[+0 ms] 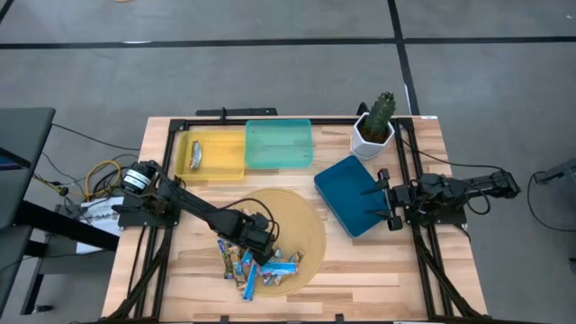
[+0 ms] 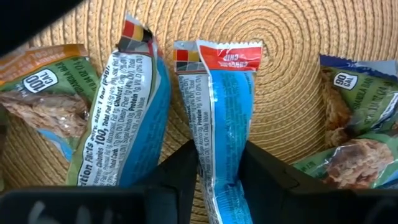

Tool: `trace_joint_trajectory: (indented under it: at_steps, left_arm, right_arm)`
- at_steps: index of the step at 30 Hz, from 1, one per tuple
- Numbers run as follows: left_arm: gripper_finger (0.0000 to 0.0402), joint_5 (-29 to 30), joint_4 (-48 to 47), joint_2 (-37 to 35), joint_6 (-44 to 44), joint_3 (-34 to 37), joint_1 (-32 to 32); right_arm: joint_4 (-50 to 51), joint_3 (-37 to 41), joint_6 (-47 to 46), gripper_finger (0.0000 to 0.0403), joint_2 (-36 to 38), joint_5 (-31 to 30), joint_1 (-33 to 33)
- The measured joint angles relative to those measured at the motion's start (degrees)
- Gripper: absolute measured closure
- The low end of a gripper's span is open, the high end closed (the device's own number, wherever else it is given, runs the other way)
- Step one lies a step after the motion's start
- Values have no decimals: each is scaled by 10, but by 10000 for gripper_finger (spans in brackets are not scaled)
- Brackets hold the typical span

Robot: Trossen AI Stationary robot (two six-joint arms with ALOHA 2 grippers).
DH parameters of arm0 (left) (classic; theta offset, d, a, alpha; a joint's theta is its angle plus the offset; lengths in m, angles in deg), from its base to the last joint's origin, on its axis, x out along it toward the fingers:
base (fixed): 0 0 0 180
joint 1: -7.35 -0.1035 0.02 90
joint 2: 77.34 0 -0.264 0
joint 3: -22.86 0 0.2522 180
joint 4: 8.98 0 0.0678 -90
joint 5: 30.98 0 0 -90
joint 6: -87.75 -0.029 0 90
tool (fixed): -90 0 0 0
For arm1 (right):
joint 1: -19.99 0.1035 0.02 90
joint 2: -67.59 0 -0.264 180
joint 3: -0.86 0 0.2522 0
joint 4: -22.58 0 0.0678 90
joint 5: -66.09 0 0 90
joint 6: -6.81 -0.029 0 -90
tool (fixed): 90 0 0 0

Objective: Pick and place Granola Bars by type
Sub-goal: Put the middle red granola bar into the yellow bin

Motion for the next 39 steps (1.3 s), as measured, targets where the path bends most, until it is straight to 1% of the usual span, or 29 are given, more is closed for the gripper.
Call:
trace_joint_trajectory:
  at_steps: [7, 10, 13, 19, 24, 27, 31, 39]
  left_arm:
    - [374, 1, 1, 0, 0, 0, 0]
    - [393, 1, 5, 0, -6, 0, 1]
    - [395, 2, 15, 0, -15, 0, 2]
    - [381, 7, 27, 0, -30, -6, 8]
    - [390, 23, 67, -7, -53, -7, 14]
    - [396, 50, 82, -22, -67, -7, 16]
    - [395, 108, 83, -44, -90, -7, 16]
    - [394, 296, 107, -107, -168, -7, 16]
  right_arm:
    - [0, 0, 0, 159, 0, 0, 0]
    - [0, 0, 0, 159, 0, 0, 0]
    - [0, 0, 0, 159, 0, 0, 0]
    - [0, 0, 0, 159, 0, 0, 0]
    - [0, 0, 0, 159, 0, 0, 0]
    - [0, 0, 0, 159, 0, 0, 0]
    - [-1, 0, 0, 159, 0, -1, 0]
    - [-2, 0, 0, 159, 0, -1, 0]
